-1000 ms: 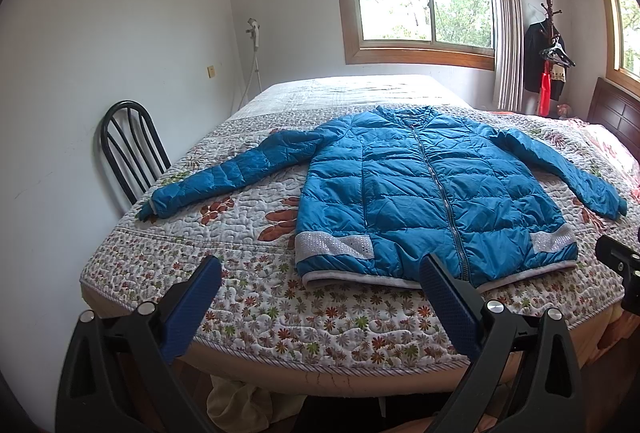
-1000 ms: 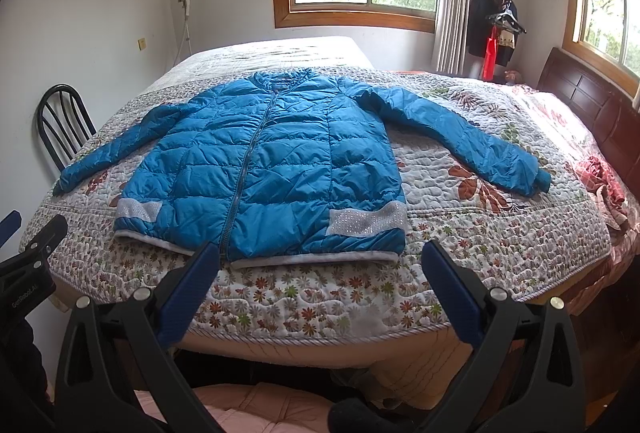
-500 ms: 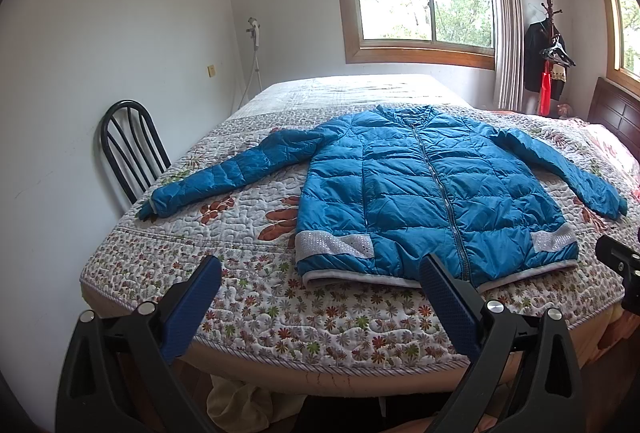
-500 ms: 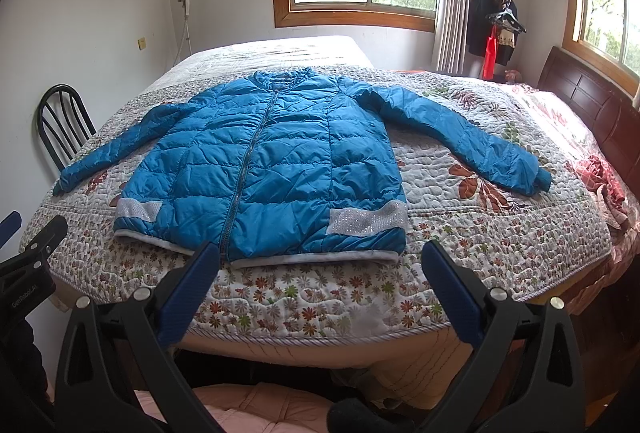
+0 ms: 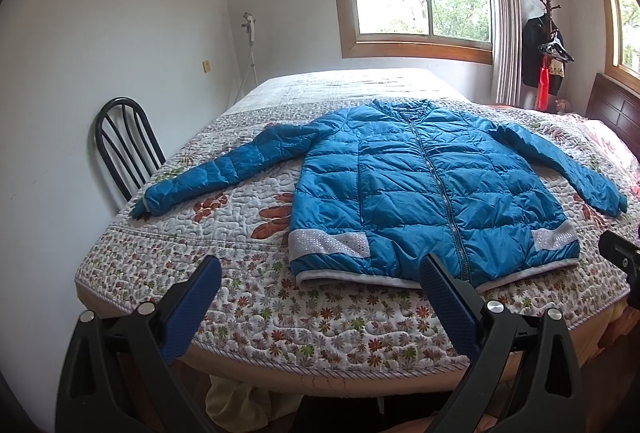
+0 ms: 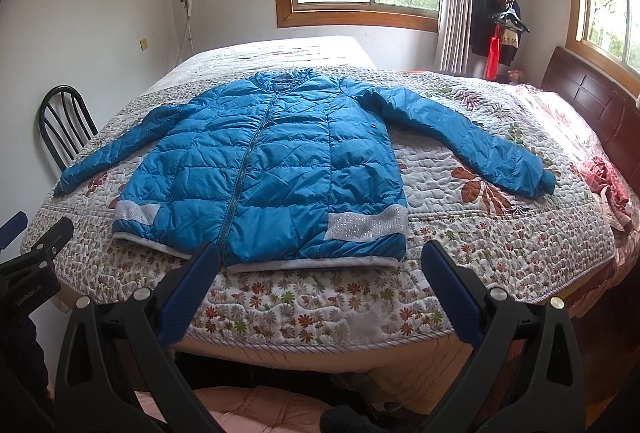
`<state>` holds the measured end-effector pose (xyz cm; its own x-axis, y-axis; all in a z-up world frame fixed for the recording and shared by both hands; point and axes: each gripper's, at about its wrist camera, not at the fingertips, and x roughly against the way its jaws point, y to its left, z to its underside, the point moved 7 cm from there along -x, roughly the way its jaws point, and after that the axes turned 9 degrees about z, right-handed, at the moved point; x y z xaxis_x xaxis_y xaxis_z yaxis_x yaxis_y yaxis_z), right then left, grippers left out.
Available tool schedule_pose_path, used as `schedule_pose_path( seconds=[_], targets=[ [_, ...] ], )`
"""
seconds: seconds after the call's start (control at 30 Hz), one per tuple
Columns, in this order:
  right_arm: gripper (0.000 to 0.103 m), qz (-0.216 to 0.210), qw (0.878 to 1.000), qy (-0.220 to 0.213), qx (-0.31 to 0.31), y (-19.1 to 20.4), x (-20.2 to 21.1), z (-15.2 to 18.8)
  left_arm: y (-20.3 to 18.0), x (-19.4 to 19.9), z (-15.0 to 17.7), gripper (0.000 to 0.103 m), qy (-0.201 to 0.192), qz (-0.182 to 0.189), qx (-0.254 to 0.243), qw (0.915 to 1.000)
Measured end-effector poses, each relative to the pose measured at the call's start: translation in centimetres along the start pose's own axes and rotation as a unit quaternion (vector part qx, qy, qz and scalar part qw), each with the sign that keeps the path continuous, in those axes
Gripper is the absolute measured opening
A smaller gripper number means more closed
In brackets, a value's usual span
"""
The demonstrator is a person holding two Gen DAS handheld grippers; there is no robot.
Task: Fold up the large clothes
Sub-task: 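Grasp the jacket sleeve cuff with the right tool and lift it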
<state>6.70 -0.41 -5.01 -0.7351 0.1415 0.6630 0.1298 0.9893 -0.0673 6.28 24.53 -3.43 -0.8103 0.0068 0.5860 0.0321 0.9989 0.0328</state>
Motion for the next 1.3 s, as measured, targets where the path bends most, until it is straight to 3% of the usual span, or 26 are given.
schedule_pose_path(
  seconds=[0.1,0.2,0.3,0.4,0.5,0.63,0.77,0.93,1.1,1.2,1.3],
  targets=[
    [0.100,0.011,1.000,0.011,0.005,-1.5,-1.6,-0.9,-0.3,-2.7,-1.0,0.099,0.016,0.008,-0.005,0.9998],
    [0.100,0.027,0.999,0.027,0.003,-4.1,-4.1,-2.2,-1.5,-5.8,-2.3,0.099,0.046,0.045,-0.017,0.9978],
    [0.100,0.047,0.998,0.049,-0.016,-8.4,-7.2,-3.8,-3.3,-9.7,-4.2,0.099,0.077,0.082,-0.030,0.9932],
    [0.100,0.058,0.993,0.073,-0.069,-14.4,-10.7,-5.4,-5.2,-13.9,-6.5,0.099,0.103,0.094,-0.044,0.9893],
    [0.100,0.086,0.984,0.084,-0.134,-21.6,-14.3,-6.7,-7.4,-18.0,-9.4,0.099,0.108,0.095,-0.049,0.9884],
    [0.100,0.098,0.961,0.148,-0.213,-30.2,-19.8,-6.5,-11.3,-23.3,-12.5,0.099,0.136,0.119,-0.062,0.9816],
    [0.099,0.129,0.942,0.181,-0.251,-36.7,-24.4,-5.6,-15.1,-27.8,-14.4,0.099,0.165,0.144,-0.066,0.9736],
    [0.098,0.107,0.927,0.216,-0.289,-40.2,-28.5,-4.0,-17.8,-32.9,-15.3,0.096,0.197,0.153,-0.057,0.9667],
    [0.096,0.099,0.916,0.232,-0.313,-41.6,-30.7,-3.4,-18.0,-36.7,-14.7,0.084,0.234,0.158,-0.030,0.9587],
    [0.082,0.084,0.909,0.246,-0.325,-41.9,-32.1,-2.9,-17.7,-38.4,-14.3,0.080,0.245,0.159,-0.019,0.9561],
    [0.081,0.082,0.904,0.252,-0.334,-42.0,-33.2,-2.4,-17.1,-39.7,-13.9,0.080,0.252,0.169,0.002,0.9529]
  ],
)
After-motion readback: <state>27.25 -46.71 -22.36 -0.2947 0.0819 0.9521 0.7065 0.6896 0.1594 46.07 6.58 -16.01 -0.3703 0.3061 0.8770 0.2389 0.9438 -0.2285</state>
